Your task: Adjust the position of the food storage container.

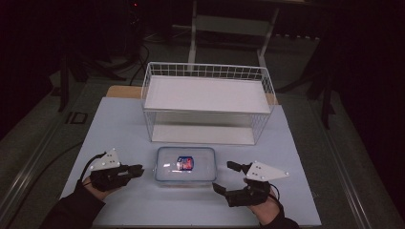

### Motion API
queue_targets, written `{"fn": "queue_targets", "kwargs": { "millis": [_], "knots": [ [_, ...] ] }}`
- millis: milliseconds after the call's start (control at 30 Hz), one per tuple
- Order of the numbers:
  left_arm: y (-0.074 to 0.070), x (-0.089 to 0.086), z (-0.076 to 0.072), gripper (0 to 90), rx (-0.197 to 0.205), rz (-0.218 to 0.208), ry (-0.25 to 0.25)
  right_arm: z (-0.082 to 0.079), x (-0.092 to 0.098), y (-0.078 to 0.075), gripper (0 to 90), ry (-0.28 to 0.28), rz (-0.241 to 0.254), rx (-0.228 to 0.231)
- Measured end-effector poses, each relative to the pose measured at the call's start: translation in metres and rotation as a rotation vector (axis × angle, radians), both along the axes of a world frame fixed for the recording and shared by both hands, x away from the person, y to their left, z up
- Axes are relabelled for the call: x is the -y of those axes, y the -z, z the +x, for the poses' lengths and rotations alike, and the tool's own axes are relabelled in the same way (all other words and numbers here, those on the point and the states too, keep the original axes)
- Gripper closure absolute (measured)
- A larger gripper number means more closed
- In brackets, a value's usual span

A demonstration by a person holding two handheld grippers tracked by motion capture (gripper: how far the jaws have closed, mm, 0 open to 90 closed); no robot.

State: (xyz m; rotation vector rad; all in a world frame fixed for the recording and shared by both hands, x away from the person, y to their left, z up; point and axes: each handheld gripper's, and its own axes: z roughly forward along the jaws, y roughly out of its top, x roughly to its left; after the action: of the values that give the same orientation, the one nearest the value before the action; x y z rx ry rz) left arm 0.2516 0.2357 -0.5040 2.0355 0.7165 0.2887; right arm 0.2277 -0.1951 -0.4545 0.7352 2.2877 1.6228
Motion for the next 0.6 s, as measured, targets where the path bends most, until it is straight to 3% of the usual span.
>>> {"fn": "queue_targets", "kwargs": {
  "millis": [167, 267, 600],
  "knots": [
    [0.012, 0.004, 0.014, 89.4, -0.021, 0.050, -0.030, -0.001, 0.008, -0.003, 13.2, -0.003, 0.015, 0.029],
    [0.015, 0.008, 0.019, 89.6, -0.035, 0.054, -0.018, -0.001, 0.012, -0.004, 13.2, 0.004, 0.015, 0.053],
    [0.019, 0.031, 0.031, 89.6, -0.039, 0.102, 0.031, 0.000, 0.019, 0.002, 13.2, 0.017, -0.008, 0.038]
  ]
}}
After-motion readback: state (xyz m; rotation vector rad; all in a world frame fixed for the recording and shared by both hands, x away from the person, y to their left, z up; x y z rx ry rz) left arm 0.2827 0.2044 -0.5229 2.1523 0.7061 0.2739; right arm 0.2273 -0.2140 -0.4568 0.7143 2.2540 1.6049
